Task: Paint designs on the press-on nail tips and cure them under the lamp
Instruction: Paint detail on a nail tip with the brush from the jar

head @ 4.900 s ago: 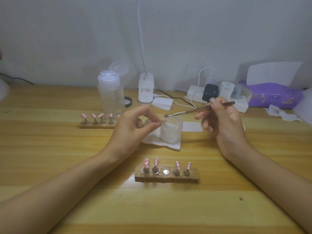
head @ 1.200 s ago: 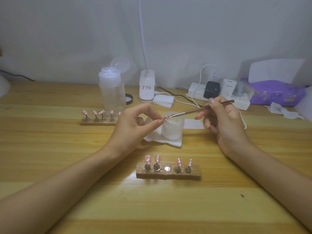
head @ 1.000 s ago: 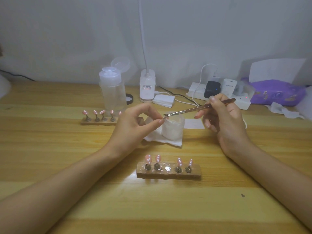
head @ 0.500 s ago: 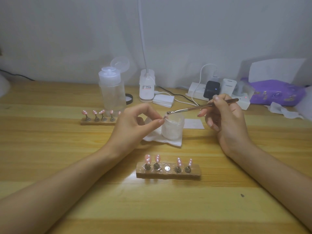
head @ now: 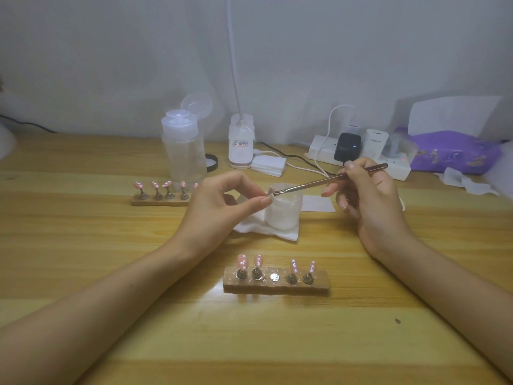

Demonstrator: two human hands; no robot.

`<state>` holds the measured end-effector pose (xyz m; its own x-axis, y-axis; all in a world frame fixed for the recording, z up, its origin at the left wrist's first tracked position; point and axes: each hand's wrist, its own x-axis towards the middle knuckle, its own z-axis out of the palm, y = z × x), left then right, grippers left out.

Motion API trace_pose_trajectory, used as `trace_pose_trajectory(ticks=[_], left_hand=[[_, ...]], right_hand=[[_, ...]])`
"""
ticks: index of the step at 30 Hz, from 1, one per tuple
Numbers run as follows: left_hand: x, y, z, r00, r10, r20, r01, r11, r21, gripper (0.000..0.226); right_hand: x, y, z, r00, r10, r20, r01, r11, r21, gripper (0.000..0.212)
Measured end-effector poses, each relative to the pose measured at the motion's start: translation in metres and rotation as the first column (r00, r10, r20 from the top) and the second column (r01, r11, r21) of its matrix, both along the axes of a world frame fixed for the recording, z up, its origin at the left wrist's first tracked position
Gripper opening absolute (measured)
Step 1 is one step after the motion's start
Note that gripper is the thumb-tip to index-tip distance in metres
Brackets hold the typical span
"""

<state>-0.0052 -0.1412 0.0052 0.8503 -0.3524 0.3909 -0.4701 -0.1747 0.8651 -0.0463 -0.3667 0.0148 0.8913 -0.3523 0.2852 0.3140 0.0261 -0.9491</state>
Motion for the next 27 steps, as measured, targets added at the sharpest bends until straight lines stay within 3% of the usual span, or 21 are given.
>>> trace_pose_trajectory(ticks=[4, 11, 17, 24, 27], left_hand=[[-0.0001, 0.0006, 0.0005, 1.0, -0.004, 0.005, 0.004, 1.0, 0.008, 0.012], [-0.001, 0.0001, 0.0016, 1.0, -0.014, 0.011, 0.015, 1.0, -0.011, 0.014], [-0.0005, 0.0003, 0.0014, 1.0, -0.011, 0.011, 0.011, 1.0, 0.004, 0.013], [-0.0018, 0.0005, 0.0024, 1.0, -0.021, 0.017, 0.021, 1.0, -0.005, 0.015], [-0.002, 0.0002, 0.0028, 1.0, -0.015, 0.021, 0.015, 1.0, 0.006, 0.016]], right_hand=[[-0.0021, 0.0006, 0.0021, 0.996, 0.056, 0.07, -0.057, 0.998, 0.019, 0.025], [-0.0005, 0.0015, -0.0002, 1.0, 0.004, 0.005, -0.004, 1.0, -0.018, 0.023], [0.0004, -0.0011, -0.0005, 0.993, 0.063, 0.1, -0.067, 0.997, 0.036, 0.022], [0.0016, -0.0012, -0.0021, 1.0, 0.005, 0.007, -0.005, 1.0, -0.004, 0.022], [0.0005, -0.0013, -0.0012, 0.998, 0.024, 0.057, -0.025, 0.999, 0.02, 0.024]])
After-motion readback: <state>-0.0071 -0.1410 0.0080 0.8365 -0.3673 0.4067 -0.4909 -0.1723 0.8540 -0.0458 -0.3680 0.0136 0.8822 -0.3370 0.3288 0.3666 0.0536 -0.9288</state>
